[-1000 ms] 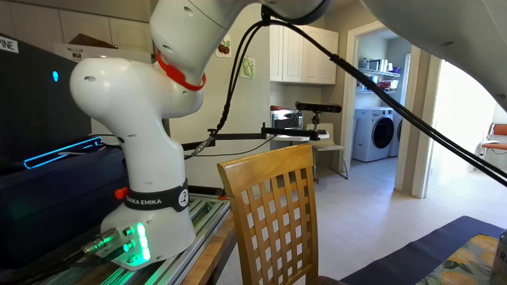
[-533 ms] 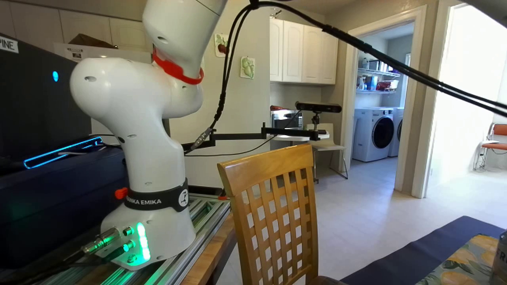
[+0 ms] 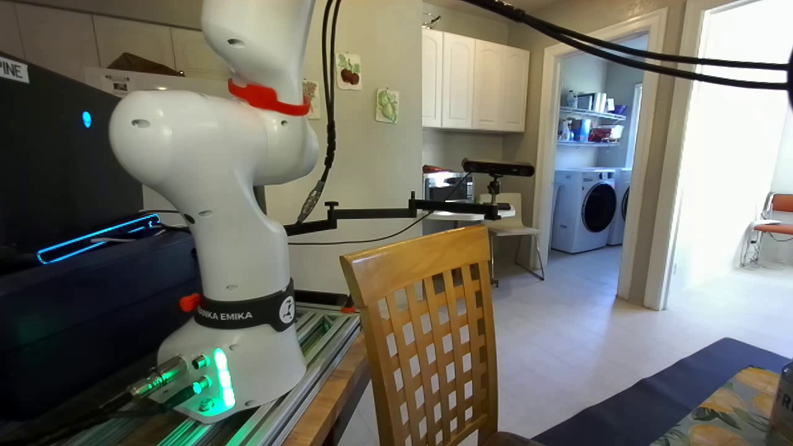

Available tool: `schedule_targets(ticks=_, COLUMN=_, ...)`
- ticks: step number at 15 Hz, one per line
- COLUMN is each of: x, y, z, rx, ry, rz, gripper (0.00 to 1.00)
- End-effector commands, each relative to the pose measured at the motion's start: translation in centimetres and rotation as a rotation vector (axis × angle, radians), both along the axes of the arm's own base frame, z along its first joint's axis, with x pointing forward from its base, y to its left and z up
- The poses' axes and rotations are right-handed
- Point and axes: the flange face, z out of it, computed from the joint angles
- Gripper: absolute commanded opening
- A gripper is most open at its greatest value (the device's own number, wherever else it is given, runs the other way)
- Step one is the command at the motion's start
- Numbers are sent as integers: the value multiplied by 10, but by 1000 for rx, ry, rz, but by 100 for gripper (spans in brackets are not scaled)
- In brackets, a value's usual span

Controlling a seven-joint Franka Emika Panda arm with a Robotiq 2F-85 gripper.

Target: Put the lid on the bottle

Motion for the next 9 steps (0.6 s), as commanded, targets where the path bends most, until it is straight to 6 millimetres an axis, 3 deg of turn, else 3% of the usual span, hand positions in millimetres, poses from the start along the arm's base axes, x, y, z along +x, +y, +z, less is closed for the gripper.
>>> schedule_targets(ticks=1, x=-48, y=6, z=-3, rx=32, ry=26, rz=178, gripper=22)
schedule_targets(ticks=2, x=-21, y=1, z=-1, rx=16, ry=22, rz=88, gripper=22)
schedule_targets(ticks=3, x=-26, y=1, z=-2, rx=21, ry=26, rz=93, gripper=47)
schedule_targets(ticks=9, x=-24, y=3, z=-2, rx=18, ry=23, rz=95, gripper=47)
